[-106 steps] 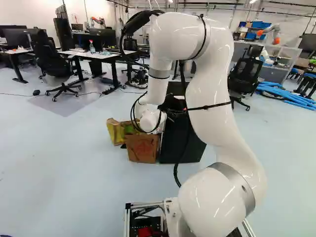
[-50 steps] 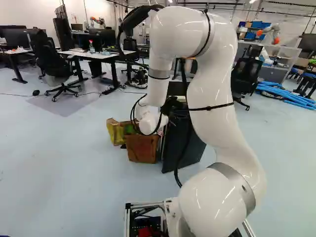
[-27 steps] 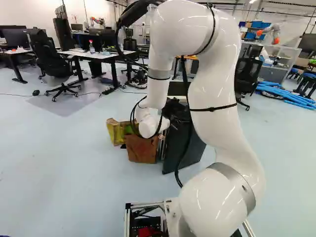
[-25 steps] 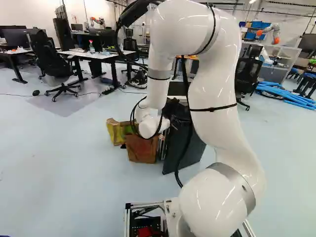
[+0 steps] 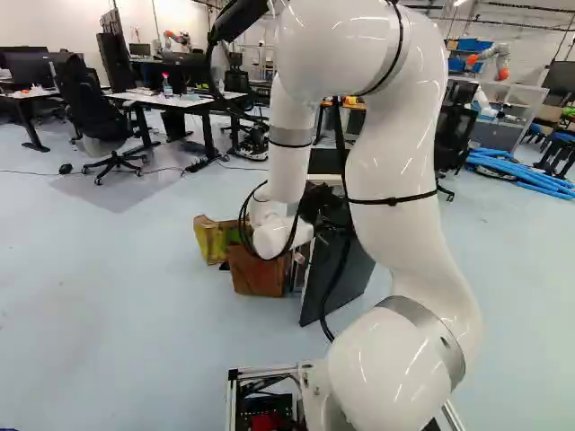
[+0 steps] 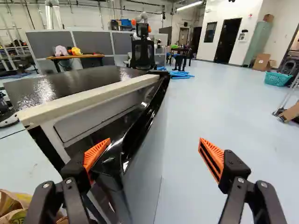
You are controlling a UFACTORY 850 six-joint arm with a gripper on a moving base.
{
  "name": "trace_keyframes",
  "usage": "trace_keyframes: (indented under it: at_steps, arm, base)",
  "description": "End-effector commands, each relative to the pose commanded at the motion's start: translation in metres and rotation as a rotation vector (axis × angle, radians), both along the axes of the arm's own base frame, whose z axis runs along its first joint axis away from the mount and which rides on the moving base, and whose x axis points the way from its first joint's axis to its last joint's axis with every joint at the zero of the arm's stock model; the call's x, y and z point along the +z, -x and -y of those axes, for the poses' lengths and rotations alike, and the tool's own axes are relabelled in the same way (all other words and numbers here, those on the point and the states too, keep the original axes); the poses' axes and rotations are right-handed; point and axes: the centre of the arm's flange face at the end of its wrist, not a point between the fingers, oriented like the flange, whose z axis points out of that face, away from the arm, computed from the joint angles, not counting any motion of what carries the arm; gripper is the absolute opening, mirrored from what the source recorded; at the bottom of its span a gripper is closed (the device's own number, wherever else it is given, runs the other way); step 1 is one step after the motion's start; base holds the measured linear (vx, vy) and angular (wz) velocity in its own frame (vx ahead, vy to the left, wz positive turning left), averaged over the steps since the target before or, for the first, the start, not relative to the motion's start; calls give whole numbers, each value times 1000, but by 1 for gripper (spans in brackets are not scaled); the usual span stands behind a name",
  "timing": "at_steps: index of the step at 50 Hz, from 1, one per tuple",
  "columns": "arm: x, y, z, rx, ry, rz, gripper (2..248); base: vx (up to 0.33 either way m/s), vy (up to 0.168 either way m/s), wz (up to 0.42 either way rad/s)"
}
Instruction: Grab a drink from the fridge
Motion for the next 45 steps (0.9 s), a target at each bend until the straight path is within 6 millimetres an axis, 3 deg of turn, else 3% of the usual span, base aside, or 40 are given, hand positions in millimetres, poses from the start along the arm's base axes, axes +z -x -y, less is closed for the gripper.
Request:
trace_keyframes:
  at_steps: [45]
  arm:
    - [3, 51, 13, -182, 52, -30, 247]
  base:
    - [0, 0, 0]
